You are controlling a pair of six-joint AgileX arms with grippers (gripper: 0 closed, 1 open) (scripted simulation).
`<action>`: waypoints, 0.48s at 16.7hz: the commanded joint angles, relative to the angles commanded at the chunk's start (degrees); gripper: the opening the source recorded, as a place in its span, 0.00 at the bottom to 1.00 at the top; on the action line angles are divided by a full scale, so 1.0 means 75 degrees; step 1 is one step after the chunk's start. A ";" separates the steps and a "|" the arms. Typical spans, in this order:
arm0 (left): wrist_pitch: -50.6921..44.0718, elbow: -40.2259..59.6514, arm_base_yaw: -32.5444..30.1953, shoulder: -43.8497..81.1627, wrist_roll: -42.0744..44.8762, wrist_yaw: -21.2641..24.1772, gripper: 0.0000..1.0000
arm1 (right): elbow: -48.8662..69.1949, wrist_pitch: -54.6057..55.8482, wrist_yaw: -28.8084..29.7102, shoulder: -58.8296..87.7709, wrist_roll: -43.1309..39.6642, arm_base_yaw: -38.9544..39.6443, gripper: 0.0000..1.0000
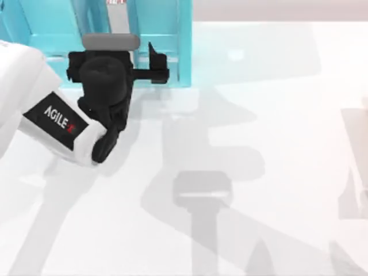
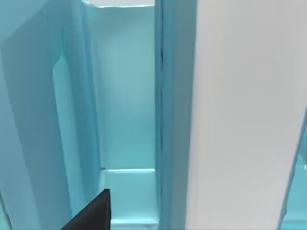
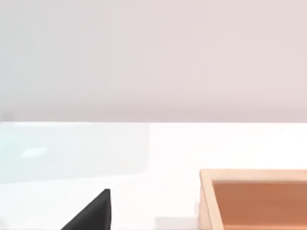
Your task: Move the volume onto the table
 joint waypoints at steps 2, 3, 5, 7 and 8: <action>-0.0334 0.0715 0.0125 0.0373 0.0012 0.0127 1.00 | 0.0000 0.0000 0.0000 0.0000 0.0000 0.0000 1.00; -0.0483 0.1027 0.0183 0.0531 0.0017 0.0185 1.00 | 0.0000 0.0000 0.0000 0.0000 0.0000 0.0000 1.00; -0.0706 0.1475 0.0271 0.0756 0.0021 0.0277 1.00 | 0.0000 0.0000 0.0000 0.0000 0.0000 0.0000 1.00; -0.0780 0.1608 0.0302 0.0825 0.0022 0.0309 1.00 | 0.0000 0.0000 0.0000 0.0000 0.0000 0.0000 1.00; -0.0780 0.1608 0.0302 0.0825 0.0022 0.0309 1.00 | 0.0000 0.0000 0.0000 0.0000 0.0000 0.0000 1.00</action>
